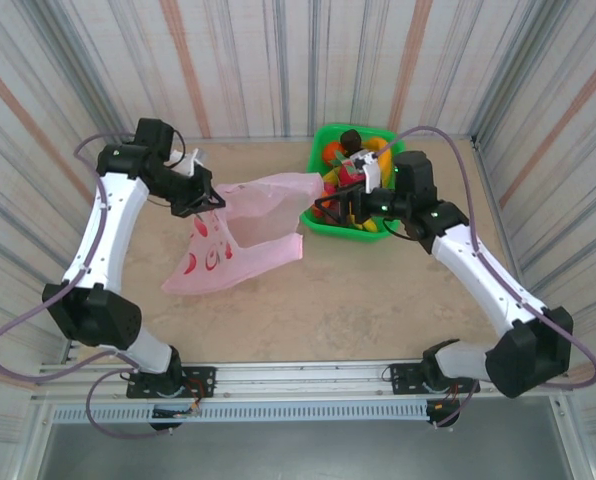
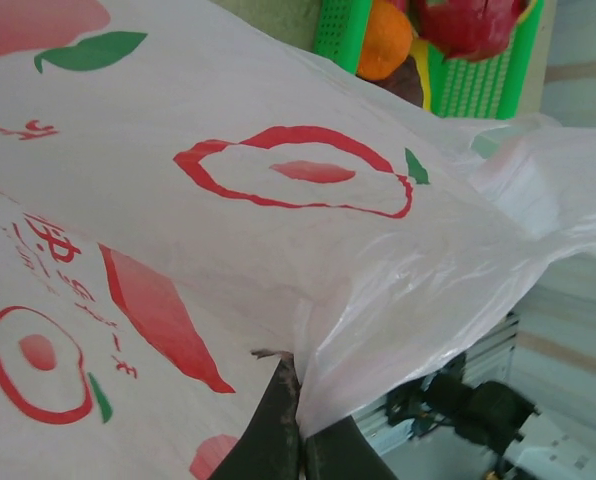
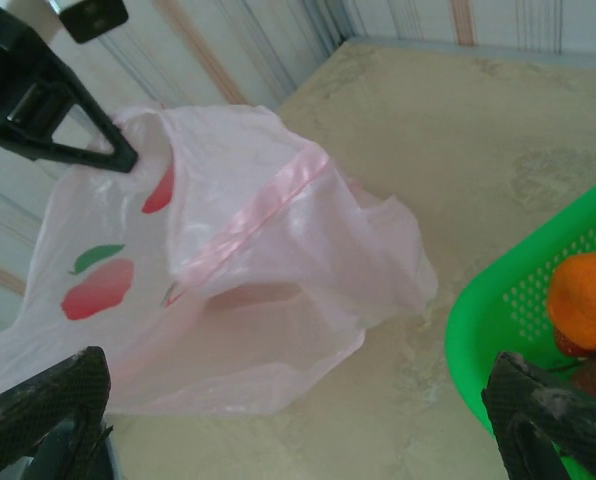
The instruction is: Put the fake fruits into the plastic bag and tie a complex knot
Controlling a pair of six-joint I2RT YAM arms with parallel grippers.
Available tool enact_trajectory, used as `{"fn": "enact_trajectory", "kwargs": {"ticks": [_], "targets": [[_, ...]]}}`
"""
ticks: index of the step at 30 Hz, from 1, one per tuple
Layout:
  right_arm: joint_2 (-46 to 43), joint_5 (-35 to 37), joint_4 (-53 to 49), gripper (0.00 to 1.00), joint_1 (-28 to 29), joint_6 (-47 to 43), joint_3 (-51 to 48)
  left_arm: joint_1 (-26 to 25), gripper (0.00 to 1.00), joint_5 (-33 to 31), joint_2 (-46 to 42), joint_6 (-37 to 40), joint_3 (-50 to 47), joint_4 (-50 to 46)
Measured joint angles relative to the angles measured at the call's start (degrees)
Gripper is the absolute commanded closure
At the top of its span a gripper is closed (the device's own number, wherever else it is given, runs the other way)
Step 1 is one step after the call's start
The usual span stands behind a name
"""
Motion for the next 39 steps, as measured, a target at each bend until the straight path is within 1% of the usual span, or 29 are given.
{"fn": "enact_trajectory", "kwargs": {"ticks": [3,6,8,11,16,24,27,33,39], "targets": [[-4.2,0.5,-2.5,0.01,-3.2,1.8,0.0,0.0,1.00,1.2,-1.3,-4.3,-1.1,2.7],[-7.3,3.5,-5.4,0.01,-7.4,3.5,0.0,0.0,1.00,2.1,-3.0,-8.5,-2.8,5.4],[-7.7,6.8,-7.8,0.01,-9.6,3.9,0.0,0.0,1.00,2.3,-4.1,-11.3,-3.7,6.8],[-5.3,12.1,-11.9,0.01,-11.3,4.7,0.3,0.0,1.00,2.6,-5.2,-14.9,-4.7,9.0],[3.8,18.2,-17.2,0.01,-11.5,3.1,4.6,0.1,1.00,4.5,-6.8,-19.4,-6.3,12.1],[20.2,26.1,-18.9,0.01,-11.1,-4.4,17.6,0.8,1.00,5.0,-7.5,-21.8,-7.8,13.8],[25.0,27.7,-19.3,0.01,-10.6,-5.8,21.6,0.8,1.00,5.0,-7.5,-22.2,-8.0,14.0],[26.7,28.1,-19.9,0.01,-8.8,-5.0,20.7,1.2,1.00,5.0,-7.5,-22.4,-8.7,14.0],[26.7,27.3,-19.2,0.01,-7.8,-1.7,14.2,1.6,1.00,5.0,-7.5,-22.4,-8.7,14.0]]}}
